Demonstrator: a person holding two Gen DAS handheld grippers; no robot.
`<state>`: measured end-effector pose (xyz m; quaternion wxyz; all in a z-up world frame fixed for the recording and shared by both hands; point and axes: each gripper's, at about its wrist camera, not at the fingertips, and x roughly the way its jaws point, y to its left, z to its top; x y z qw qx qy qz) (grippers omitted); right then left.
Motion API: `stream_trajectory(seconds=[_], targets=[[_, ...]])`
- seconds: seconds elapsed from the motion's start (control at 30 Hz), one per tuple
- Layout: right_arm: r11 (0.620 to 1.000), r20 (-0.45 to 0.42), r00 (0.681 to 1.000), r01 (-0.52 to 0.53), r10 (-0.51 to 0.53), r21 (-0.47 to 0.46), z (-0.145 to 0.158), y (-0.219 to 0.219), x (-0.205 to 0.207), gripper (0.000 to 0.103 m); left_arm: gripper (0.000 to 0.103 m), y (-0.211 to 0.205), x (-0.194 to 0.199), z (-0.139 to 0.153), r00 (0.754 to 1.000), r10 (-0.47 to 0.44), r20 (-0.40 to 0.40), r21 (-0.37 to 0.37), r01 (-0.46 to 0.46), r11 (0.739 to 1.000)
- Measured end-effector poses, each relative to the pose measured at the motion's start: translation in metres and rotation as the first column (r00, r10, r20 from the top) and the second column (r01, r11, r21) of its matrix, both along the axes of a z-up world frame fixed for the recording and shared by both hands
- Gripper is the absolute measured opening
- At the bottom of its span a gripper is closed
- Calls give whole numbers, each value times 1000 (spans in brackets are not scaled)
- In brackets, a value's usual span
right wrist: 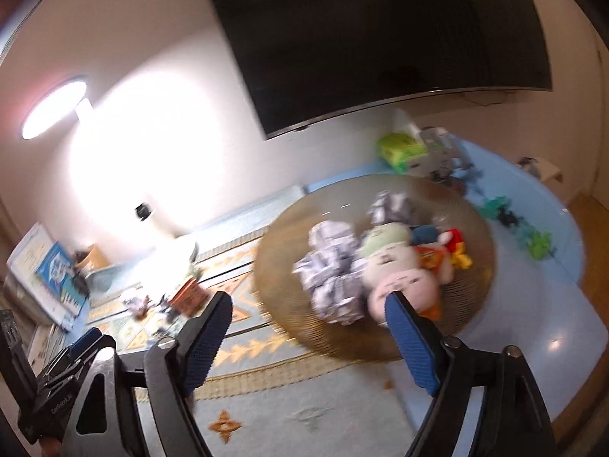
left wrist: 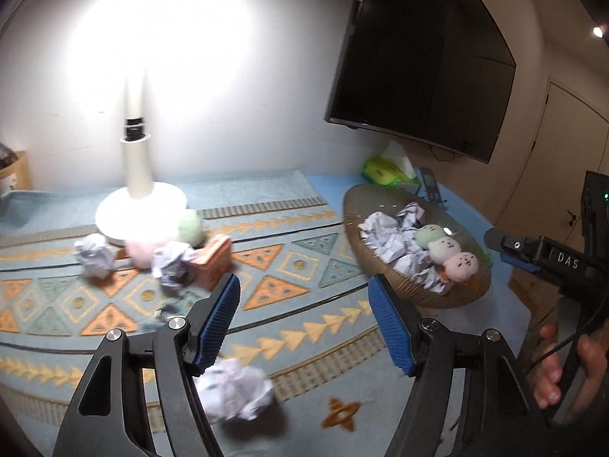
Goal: Organize objects
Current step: 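Carry plush stack and paper ball to the glass tray and open both tools, then move both tools back over the rug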
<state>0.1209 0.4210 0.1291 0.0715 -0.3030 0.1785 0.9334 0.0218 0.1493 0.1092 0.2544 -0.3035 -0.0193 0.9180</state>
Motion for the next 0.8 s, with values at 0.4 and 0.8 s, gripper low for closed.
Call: stream_trajectory(seconds=[0.4,0.8], targets=[[925,-30,925,-380,379,-30,-74,-150,-40,86,68,-151,12,-63,920,387,62,-54,-384,922],[900,28,923,-381,384,211,-87,-194,-35,95,68,-160,13,-80,927,363,91,-65,-358,931]])
